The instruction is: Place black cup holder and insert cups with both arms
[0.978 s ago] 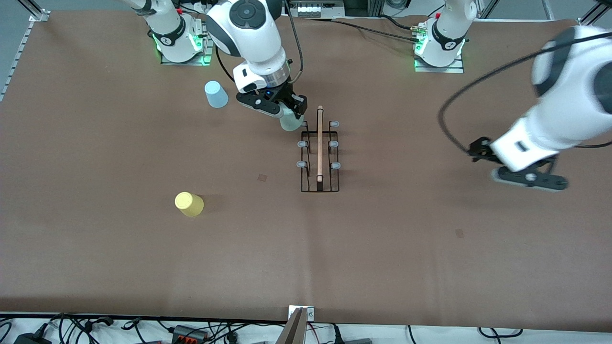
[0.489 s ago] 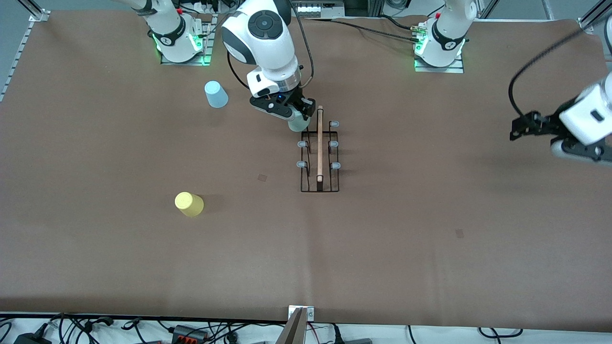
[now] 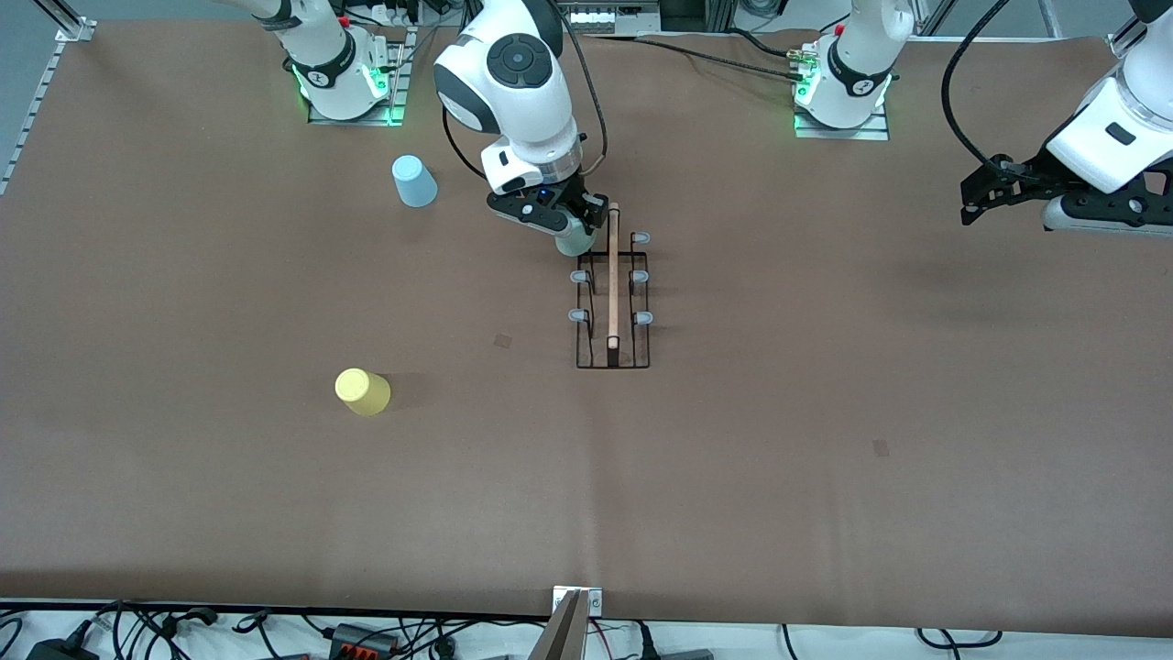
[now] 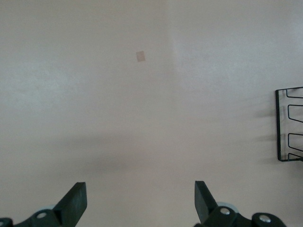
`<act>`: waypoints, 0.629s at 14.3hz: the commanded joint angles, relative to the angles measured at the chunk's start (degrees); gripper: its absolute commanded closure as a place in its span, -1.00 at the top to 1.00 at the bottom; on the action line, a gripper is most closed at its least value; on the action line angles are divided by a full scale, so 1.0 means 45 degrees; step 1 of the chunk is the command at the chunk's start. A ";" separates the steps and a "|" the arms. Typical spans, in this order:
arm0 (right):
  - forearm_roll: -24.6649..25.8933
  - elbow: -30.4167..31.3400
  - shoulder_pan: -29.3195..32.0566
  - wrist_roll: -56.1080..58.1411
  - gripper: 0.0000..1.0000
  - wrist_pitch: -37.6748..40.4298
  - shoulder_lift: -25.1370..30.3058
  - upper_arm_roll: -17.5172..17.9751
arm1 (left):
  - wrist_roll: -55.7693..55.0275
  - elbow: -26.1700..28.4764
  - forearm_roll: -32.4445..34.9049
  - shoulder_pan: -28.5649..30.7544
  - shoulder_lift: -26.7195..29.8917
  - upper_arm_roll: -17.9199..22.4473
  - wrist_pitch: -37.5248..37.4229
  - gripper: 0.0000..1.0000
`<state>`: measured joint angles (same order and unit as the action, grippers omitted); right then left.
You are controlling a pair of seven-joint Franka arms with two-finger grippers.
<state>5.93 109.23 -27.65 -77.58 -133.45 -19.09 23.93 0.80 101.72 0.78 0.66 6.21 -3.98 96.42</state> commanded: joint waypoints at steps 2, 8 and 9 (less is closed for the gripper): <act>0.0264 -0.0230 0.0030 -0.0182 1.00 -0.0169 -0.0114 -0.0102 | -0.0099 -0.0899 -0.0253 -0.0381 -0.0594 0.0298 -0.0328 1.00; 0.0323 -0.0133 0.3362 0.5463 1.00 0.2186 0.0685 -0.0102 | 0.0681 -0.3171 -0.0233 -0.0127 -0.2259 0.0240 -0.1837 1.00; 0.0323 -0.0055 0.4164 0.7281 1.00 0.2504 0.0804 -0.0103 | 0.0682 -0.3171 -0.0233 -0.0127 -0.2240 0.0162 -0.1837 1.00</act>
<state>7.07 108.50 -15.86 -57.99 -126.41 -17.63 22.67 1.98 90.19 0.78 0.06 -2.84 -3.04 90.16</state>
